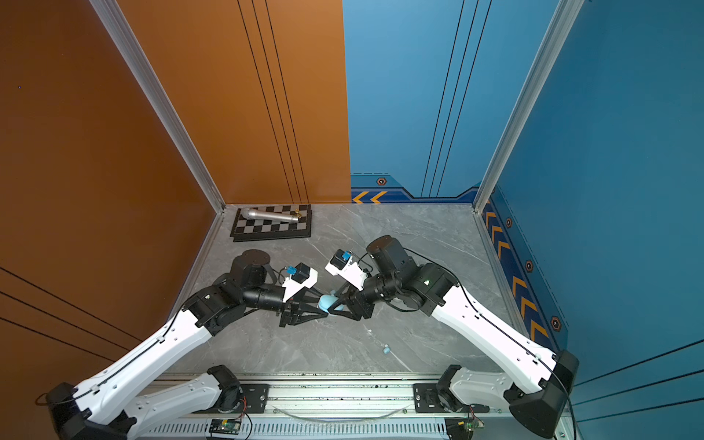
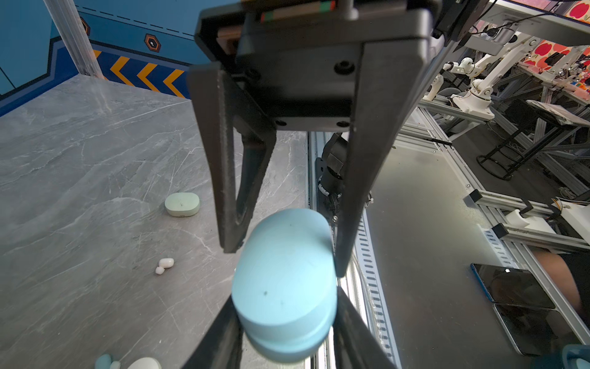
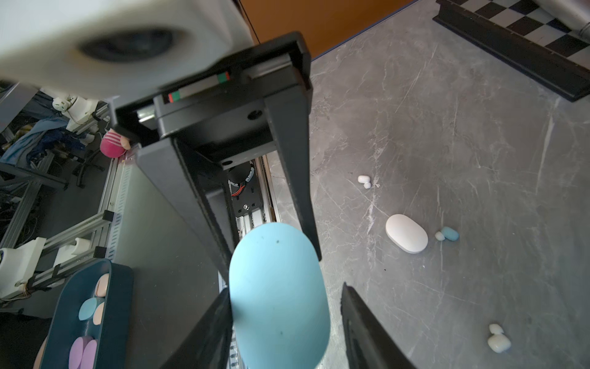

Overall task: Insert wireless bluetooth earbuds into charging case
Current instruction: Open the charging case.

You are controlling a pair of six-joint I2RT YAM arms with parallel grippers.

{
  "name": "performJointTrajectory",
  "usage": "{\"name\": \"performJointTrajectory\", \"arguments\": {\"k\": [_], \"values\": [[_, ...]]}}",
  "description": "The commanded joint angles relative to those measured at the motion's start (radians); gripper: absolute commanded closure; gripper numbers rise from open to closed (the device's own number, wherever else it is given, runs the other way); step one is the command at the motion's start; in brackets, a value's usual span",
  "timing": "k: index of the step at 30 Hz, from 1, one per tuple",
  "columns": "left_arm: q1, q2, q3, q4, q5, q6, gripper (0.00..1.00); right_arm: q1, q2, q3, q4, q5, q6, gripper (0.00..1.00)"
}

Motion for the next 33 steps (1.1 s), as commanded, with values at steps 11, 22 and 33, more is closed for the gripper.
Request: {"name": "performJointTrajectory", "arguments": {"k": [11,22,33], "values": [[-0.001,-0.009,0.002,0.009,0.014,-0.034,1.00,-0.039,-0.043,-0.049,0.097,0.125,0.056,0.41],[0.016,-0.003,-0.004,0.080,0.000,-0.116,1.00,-0.039,-0.064,-0.067,0.109,0.125,0.034,0.79],[0.018,-0.013,-0.024,0.120,-0.051,-0.188,0.37,-0.037,-0.107,-0.079,0.148,0.172,0.014,1.00]]}}
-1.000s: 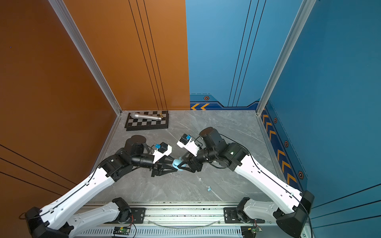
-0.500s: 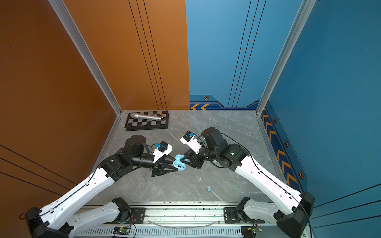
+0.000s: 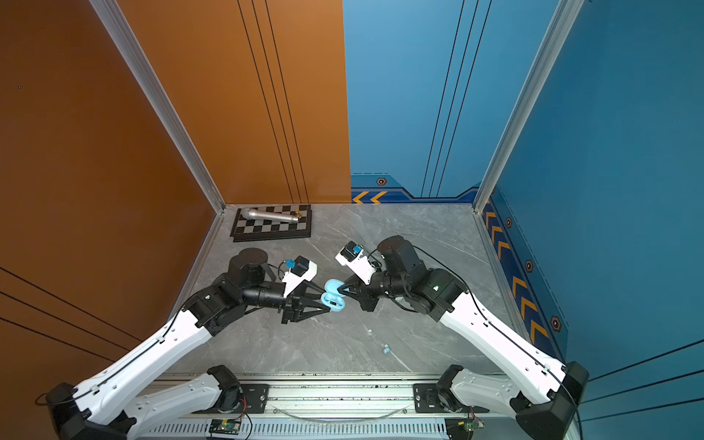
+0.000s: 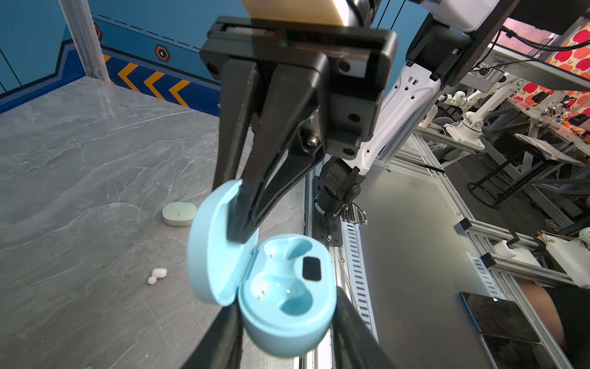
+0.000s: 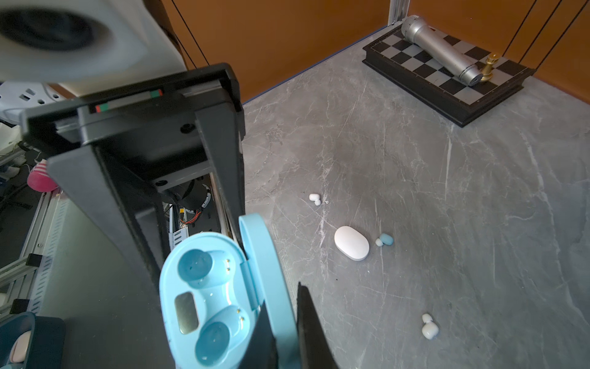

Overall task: Insert wireless bluetooth earbuds into charging case
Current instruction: Open the charging case.

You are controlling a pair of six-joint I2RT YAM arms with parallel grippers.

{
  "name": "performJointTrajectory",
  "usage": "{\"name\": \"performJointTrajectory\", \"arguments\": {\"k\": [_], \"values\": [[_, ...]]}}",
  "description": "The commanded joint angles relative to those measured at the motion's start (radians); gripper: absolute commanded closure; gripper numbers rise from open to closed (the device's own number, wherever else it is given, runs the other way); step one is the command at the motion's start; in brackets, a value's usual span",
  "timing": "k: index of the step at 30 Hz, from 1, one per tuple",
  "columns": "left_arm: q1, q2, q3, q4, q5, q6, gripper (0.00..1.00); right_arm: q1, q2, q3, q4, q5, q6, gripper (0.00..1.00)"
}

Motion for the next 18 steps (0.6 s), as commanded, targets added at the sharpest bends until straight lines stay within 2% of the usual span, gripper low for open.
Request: {"name": "performJointTrajectory", "arguments": {"k": [1,3,9,13,18], "values": [[0.011,-0.019,-0.028,0.033,-0.048,-0.041,0.31,0.000,-0.041,-0.011,0.038,0.041,-0.003,1.00],[0.014,-0.038,-0.036,0.038,-0.059,-0.044,0.23,0.000,-0.049,-0.011,0.038,0.054,-0.010,1.00],[0.066,-0.104,-0.039,0.086,-0.071,-0.090,0.15,0.009,-0.061,-0.029,0.035,0.079,-0.031,1.00],[0.084,-0.101,-0.003,0.129,-0.105,-0.111,0.15,0.032,-0.058,-0.034,0.029,0.103,-0.049,1.00],[0.053,-0.033,0.092,0.022,-0.157,0.000,0.22,0.062,-0.048,-0.022,0.030,0.129,-0.058,1.00]]}}
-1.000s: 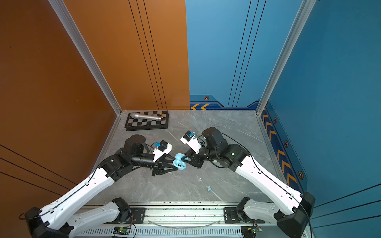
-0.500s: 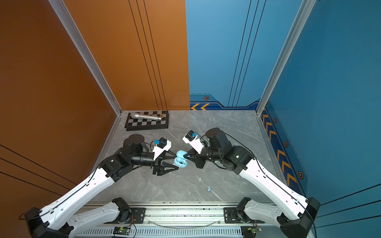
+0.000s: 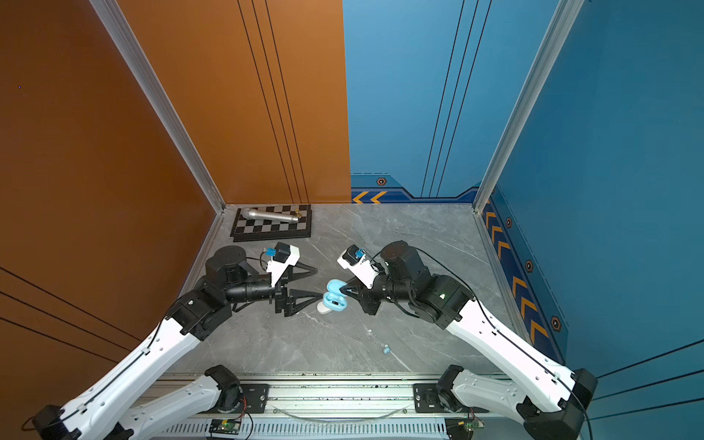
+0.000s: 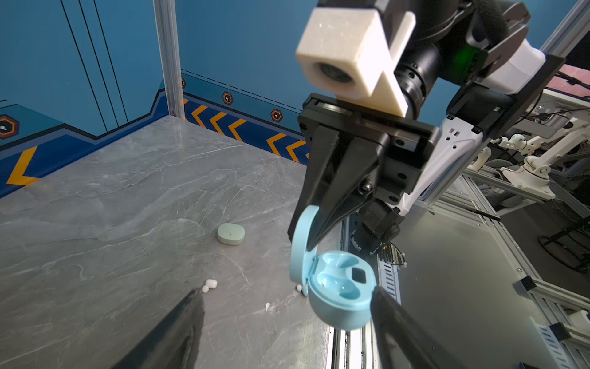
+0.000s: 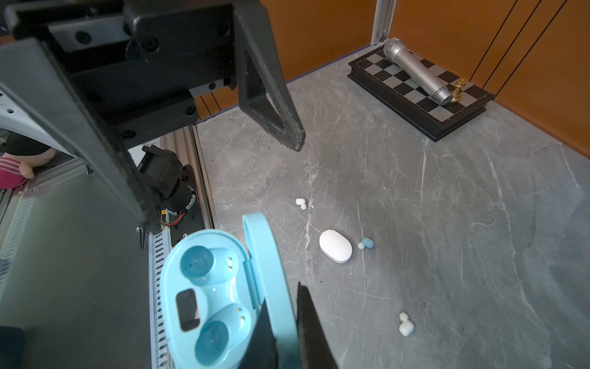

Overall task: Insert wireless bluetooth earbuds into charging case
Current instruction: Open the charging case.

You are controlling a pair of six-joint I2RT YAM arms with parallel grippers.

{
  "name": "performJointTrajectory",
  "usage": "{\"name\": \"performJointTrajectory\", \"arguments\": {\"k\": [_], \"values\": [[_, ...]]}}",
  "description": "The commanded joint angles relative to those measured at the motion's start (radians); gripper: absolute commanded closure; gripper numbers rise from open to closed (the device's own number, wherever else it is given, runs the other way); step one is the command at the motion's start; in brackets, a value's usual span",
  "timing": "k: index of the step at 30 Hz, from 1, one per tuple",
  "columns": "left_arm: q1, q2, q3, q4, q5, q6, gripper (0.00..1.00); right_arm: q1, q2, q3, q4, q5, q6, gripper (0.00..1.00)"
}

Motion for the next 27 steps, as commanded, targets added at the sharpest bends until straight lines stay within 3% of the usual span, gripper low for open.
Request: {"name": "performJointTrajectory", "arguments": {"k": [1,19,27], "values": [[-0.028,0.037,0.078,-0.068,-0.059,0.094,0.24,0.018,0.002,0.005,0.014,0.039,-0.025,1.00],[-0.127,0.108,0.154,-0.192,-0.185,0.235,0.51,0.051,0.002,0.008,0.025,0.079,-0.027,1.00],[-0.159,0.147,0.180,-0.195,-0.254,0.225,0.70,0.063,0.010,0.001,0.043,0.084,-0.016,1.00]]}}
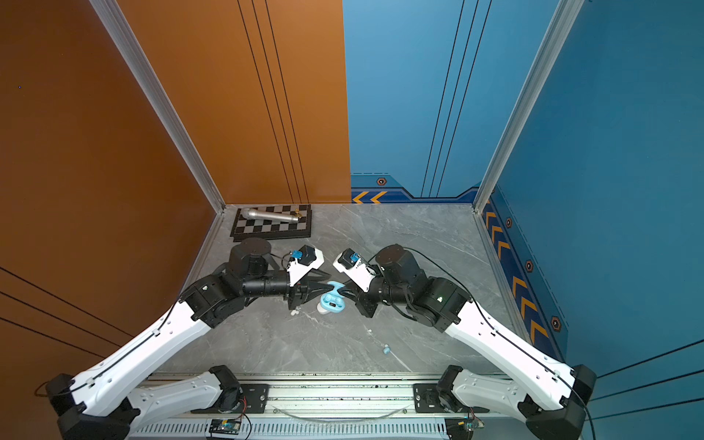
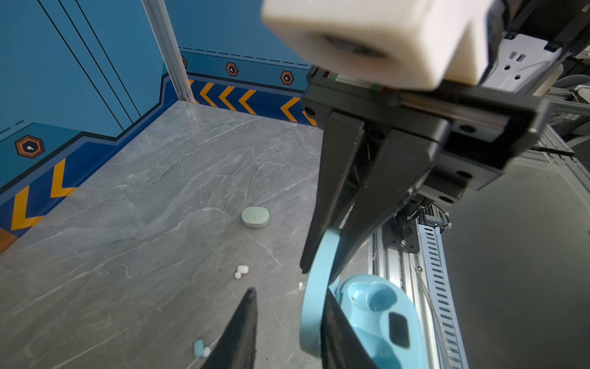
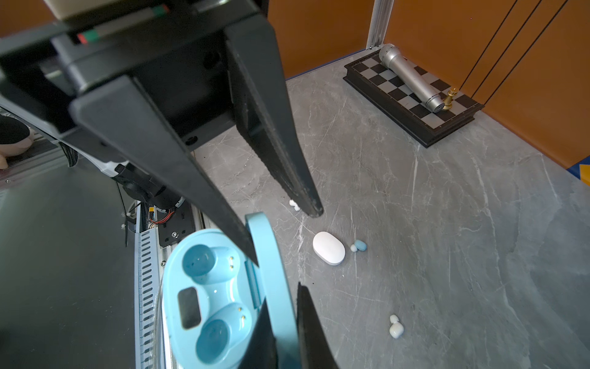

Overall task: Insert wireless bluetooth earbuds into charging case
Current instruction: Open the charging case.

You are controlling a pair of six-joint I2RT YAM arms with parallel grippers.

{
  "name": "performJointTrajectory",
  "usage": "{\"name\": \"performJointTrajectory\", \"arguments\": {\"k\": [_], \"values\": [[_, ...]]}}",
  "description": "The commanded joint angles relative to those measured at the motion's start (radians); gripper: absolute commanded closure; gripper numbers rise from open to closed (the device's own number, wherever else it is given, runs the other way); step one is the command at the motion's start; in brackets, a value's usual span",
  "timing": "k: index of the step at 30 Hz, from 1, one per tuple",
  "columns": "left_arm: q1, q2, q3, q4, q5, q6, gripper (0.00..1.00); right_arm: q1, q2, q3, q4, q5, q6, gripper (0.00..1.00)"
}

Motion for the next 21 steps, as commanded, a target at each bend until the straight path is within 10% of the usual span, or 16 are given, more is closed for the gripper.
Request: {"name": "performJointTrajectory", "arguments": {"k": [1,7,21], "values": [[-0.016,0.018,0.031,-0.019,-0.055,-0.001,0.72,0.014,0.009,0.000,0.034,0.007,0.001,1.00],[-0.036,0.025,0.033,-0.019,-0.087,-0.018,1.00,0.019,0.012,0.000,0.042,0.033,0.006,0.96],[-0.018,-0.031,-0.074,0.069,-0.238,-0.138,1.00,-0.106,-0.131,-0.018,0.049,0.310,0.409,0.41]]}}
